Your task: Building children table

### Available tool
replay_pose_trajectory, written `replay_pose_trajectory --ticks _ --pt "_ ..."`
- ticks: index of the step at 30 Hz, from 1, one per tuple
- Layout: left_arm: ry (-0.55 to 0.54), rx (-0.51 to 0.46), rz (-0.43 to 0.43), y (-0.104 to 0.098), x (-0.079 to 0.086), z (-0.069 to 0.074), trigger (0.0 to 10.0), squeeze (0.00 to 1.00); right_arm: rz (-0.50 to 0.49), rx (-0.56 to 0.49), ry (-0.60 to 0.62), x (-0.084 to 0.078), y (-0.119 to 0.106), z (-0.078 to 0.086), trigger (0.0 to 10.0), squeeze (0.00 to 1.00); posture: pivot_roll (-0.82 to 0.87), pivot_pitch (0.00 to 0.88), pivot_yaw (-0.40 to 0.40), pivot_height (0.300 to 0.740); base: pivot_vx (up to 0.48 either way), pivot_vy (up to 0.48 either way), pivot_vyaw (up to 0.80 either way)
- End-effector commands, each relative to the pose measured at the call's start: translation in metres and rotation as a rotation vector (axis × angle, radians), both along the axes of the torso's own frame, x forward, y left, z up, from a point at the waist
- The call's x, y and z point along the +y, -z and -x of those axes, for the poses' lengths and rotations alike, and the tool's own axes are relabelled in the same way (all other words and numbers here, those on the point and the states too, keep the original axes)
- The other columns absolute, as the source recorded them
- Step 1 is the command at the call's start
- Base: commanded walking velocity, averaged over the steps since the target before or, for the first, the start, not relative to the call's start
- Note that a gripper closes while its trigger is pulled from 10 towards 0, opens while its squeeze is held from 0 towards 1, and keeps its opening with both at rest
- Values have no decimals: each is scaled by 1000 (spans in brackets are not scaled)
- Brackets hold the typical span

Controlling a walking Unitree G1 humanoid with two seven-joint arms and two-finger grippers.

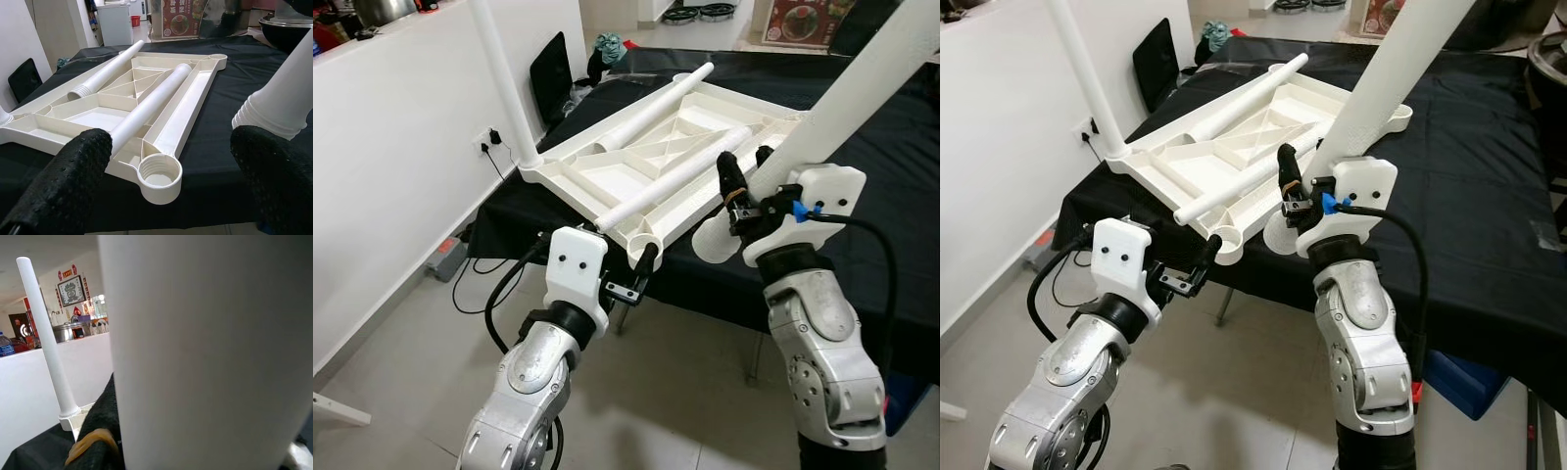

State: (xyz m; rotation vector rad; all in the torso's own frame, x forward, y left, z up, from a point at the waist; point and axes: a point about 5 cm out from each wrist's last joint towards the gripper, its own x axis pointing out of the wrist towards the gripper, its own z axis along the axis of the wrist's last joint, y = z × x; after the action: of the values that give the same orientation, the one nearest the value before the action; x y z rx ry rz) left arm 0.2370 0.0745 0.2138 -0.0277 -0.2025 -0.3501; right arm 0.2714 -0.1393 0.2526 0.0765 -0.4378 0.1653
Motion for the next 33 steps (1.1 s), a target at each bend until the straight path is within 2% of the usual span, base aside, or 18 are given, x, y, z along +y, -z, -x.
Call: replay_pose_trajectory --ticks 1,13,33 --pt "-12 -2 -14 0 2 0 10000 0 -12 -36 -29 5 -6 2 10000 0 75 109 37 740 0 0 0" --pt "-17 -4 -19 0 2 -1 10000 0 -1 -43 -29 5 -7 1 10000 0 77 109 40 740 64 0 0" --pt "-11 -6 -35 2 1 0 10000 0 9 -39 -29 5 -5 1 10000 0 73 95 38 740 302 0 0"
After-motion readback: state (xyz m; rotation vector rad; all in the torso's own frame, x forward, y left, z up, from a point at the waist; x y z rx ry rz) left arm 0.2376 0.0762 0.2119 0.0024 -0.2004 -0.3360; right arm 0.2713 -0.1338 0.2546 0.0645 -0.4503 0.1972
